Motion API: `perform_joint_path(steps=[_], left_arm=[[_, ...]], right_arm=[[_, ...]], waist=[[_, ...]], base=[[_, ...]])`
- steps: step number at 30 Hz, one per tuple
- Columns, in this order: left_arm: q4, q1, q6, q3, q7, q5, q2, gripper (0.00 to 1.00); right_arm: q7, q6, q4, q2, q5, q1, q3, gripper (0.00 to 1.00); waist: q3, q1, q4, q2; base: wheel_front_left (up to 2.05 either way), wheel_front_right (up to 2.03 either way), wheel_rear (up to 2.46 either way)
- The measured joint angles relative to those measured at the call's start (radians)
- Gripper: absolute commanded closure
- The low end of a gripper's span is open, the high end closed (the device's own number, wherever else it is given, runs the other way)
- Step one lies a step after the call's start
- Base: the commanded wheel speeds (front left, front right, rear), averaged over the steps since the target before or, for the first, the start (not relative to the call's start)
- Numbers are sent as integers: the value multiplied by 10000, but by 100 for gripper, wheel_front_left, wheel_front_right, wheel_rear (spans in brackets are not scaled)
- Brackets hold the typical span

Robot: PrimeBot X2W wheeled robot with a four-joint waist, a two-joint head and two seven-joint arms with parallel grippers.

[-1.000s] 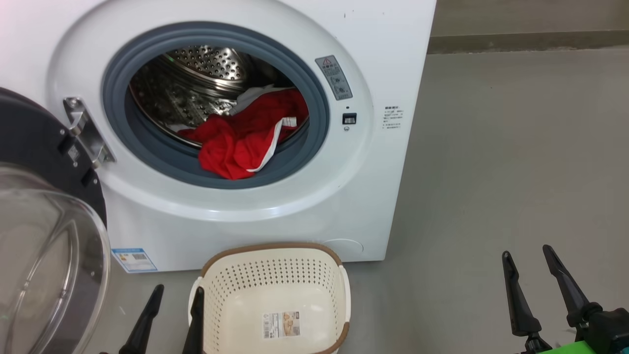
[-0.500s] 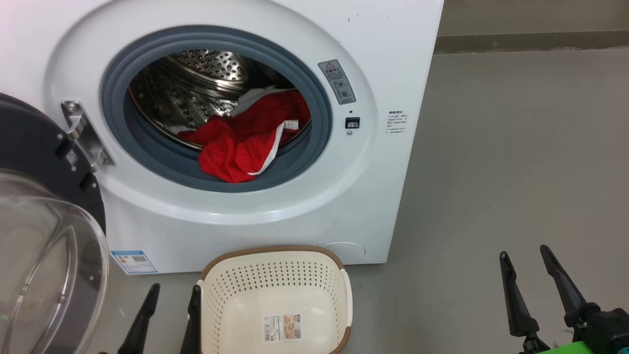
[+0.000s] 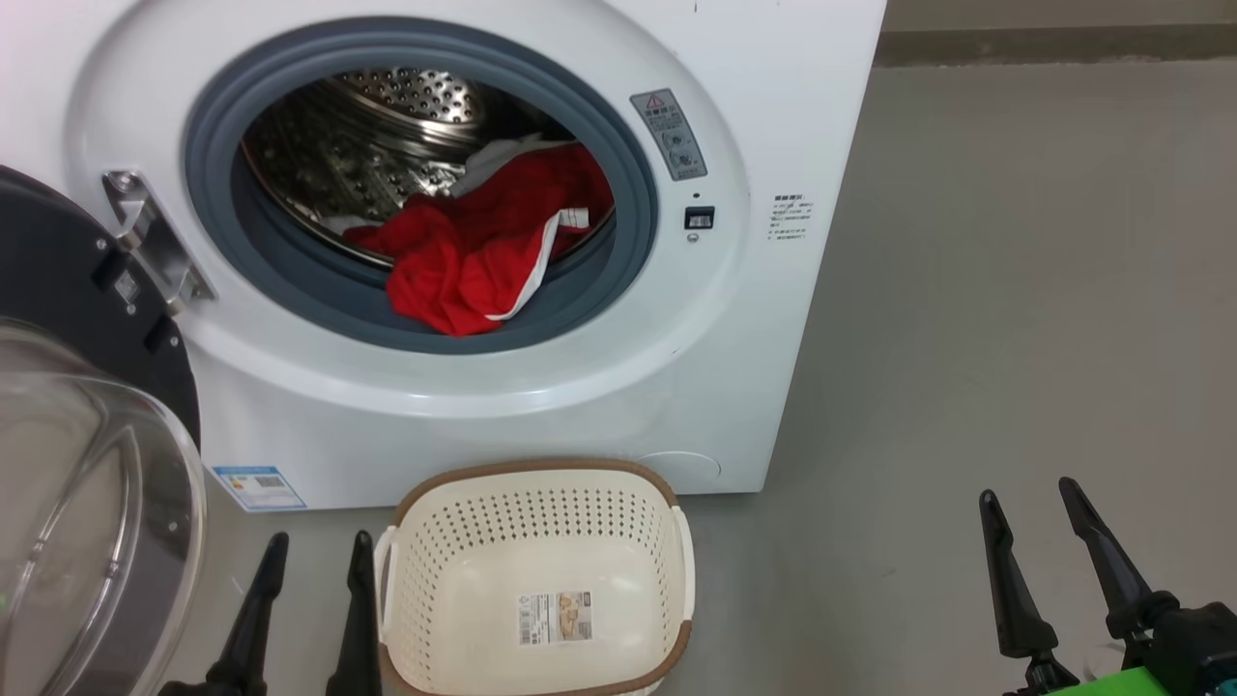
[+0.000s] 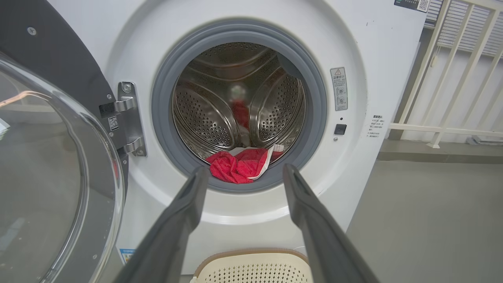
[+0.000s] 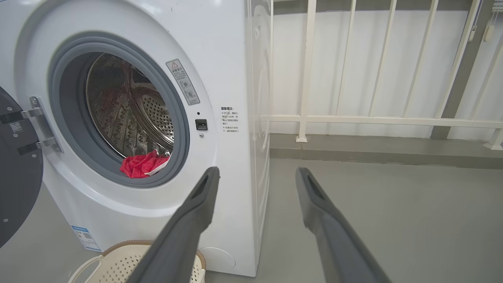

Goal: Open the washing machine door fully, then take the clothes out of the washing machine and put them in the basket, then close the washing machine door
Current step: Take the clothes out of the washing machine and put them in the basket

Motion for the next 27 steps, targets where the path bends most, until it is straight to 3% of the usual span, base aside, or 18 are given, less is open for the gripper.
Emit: perform_joint_path(steps=[14, 27], left_arm=[[232, -860, 190, -278, 0, -119, -40, 0], [1133, -3327, 479, -245, -13, -813, -104, 0]], right_arm=[[0, 0, -111, -2, -4, -448, 115, 0], [0, 0, -176, -13, -17, -1392, 380, 0]], waist=[[826, 0, 93, 0], [2140, 0, 69, 0]], base=[[0, 0, 0], [0, 0, 0]])
